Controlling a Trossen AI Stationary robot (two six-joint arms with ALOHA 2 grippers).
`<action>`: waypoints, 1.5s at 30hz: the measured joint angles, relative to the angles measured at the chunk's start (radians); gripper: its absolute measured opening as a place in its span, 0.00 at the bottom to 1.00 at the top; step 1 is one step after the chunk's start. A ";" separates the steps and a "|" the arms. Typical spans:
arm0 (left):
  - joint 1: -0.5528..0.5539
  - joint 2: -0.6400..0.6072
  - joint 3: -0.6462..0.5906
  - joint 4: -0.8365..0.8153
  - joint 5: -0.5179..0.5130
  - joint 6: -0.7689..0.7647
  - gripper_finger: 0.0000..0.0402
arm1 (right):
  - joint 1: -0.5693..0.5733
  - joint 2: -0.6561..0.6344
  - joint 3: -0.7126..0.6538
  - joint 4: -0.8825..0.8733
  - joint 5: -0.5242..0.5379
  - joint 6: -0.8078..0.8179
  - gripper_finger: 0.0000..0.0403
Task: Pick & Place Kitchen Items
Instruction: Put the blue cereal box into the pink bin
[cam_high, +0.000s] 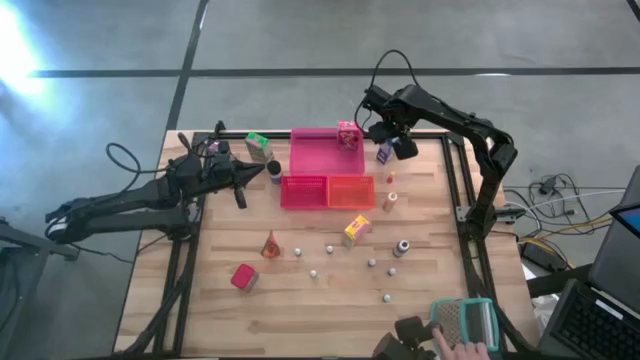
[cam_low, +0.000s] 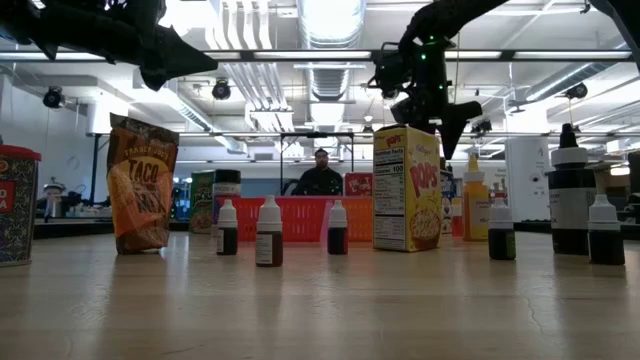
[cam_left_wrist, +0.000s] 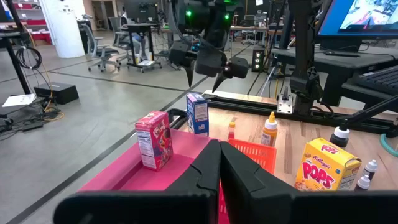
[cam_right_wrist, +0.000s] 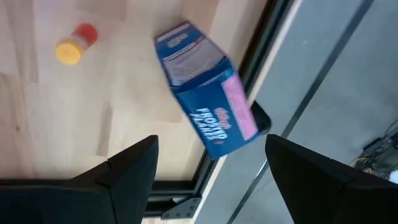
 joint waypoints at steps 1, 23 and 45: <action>0.000 0.000 0.000 0.000 0.000 0.000 0.02 | 0.000 0.010 0.000 -0.006 0.002 0.007 0.73; 0.000 0.000 0.000 -0.016 0.001 -0.006 0.02 | 0.003 0.097 0.001 0.051 0.035 -0.041 0.74; 0.000 0.000 0.000 -0.016 0.001 -0.004 0.02 | 0.010 0.078 0.028 0.040 0.052 -0.062 0.65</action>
